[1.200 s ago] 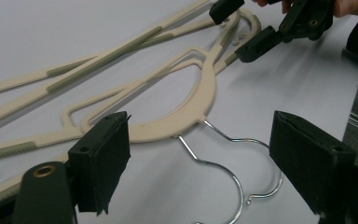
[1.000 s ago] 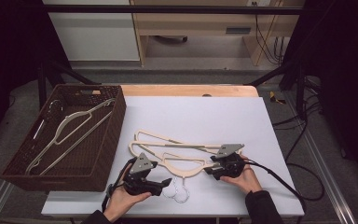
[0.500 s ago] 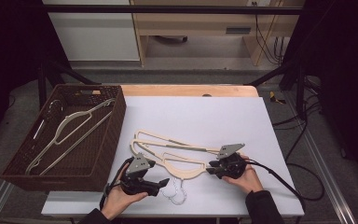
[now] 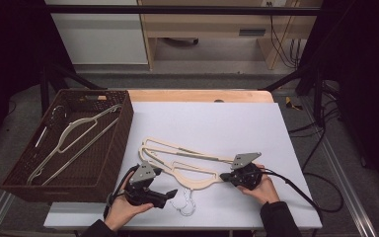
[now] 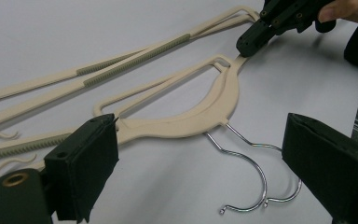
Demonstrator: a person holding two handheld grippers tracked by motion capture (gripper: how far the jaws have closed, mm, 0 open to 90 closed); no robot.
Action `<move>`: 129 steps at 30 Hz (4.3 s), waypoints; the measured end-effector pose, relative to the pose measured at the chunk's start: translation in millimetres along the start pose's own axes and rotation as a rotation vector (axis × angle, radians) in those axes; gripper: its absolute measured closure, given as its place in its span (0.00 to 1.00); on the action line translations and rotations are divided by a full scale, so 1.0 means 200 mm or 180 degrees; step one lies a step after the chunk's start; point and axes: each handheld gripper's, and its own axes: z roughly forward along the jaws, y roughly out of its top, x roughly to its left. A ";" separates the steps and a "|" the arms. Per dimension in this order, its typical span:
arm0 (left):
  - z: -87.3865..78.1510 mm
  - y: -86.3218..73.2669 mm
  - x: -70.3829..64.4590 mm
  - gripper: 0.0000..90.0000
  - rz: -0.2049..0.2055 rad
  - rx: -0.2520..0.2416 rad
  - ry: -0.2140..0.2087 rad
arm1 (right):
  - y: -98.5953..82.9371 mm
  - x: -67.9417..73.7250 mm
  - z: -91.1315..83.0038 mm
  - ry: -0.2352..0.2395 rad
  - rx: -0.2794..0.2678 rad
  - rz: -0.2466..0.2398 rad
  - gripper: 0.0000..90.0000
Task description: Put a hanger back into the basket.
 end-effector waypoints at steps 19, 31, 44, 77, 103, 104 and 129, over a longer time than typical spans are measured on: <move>-0.01 0.00 0.01 0.11 0.0019 -0.0002 0.0021 | -0.07 -0.04 -0.04 0.0060 0.0093 -0.0031 0.80; 0.00 0.00 0.01 0.11 0.0033 0.0014 0.0039 | -0.06 -0.01 -0.05 0.0126 0.0063 -0.0101 0.82; -0.01 0.00 0.00 0.11 0.0041 0.0012 0.0052 | -0.08 0.05 -0.04 0.0214 0.0182 -0.0283 0.87; -0.08 0.02 0.04 0.10 0.0067 -0.0140 0.0050 | -0.09 0.12 -0.12 0.0287 -0.0100 0.0092 0.89; -0.09 -0.10 0.00 0.06 -0.0103 0.0021 0.0140 | -0.02 0.10 -0.21 0.0457 -0.0525 0.0557 0.89; -0.08 -0.11 0.00 0.07 -0.0117 0.0035 0.0129 | -0.02 0.10 -0.21 0.0456 -0.0543 0.0567 0.89; 0.19 -0.06 0.00 0.45 -0.0360 -0.0511 0.0079 | -0.01 0.11 -0.20 0.0466 -0.0582 0.0599 0.89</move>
